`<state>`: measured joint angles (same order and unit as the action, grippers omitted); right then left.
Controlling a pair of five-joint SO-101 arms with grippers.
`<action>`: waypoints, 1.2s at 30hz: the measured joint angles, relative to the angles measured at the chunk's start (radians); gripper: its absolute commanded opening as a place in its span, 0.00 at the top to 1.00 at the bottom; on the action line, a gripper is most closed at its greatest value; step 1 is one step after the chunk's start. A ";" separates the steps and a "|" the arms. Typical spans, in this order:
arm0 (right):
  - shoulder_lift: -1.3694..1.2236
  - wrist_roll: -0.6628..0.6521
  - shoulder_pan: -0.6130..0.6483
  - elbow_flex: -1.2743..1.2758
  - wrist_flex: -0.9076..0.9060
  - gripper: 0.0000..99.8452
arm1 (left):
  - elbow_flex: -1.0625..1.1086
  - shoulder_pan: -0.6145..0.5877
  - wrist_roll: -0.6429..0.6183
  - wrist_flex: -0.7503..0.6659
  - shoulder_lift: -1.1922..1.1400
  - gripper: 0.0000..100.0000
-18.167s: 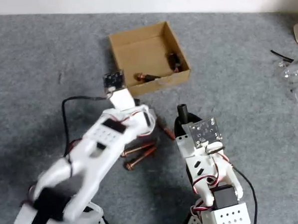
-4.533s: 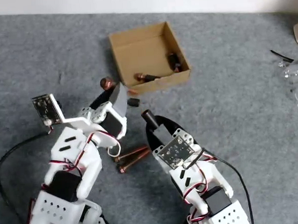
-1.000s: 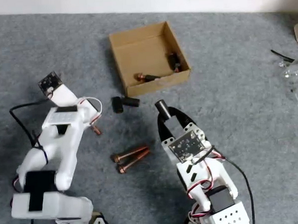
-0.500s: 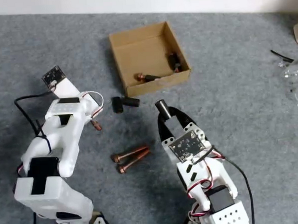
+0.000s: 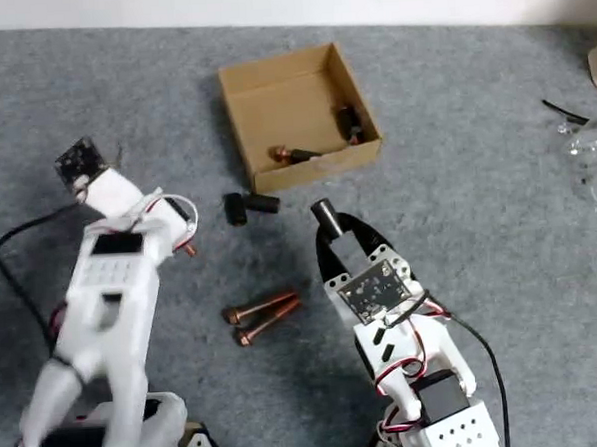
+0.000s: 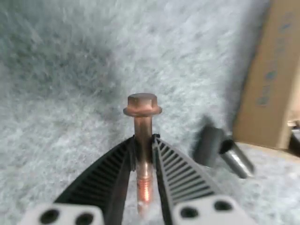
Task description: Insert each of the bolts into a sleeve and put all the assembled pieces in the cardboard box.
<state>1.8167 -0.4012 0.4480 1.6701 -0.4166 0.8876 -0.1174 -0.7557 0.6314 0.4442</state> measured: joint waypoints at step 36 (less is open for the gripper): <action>0.000 0.000 0.078 0.000 -0.018 1.00 | 0.597 0.462 0.064 -0.529 0.979 1.00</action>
<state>1.8167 -0.4012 0.5263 1.6701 -0.4350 1.4845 0.3445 -0.6912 0.1020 1.4231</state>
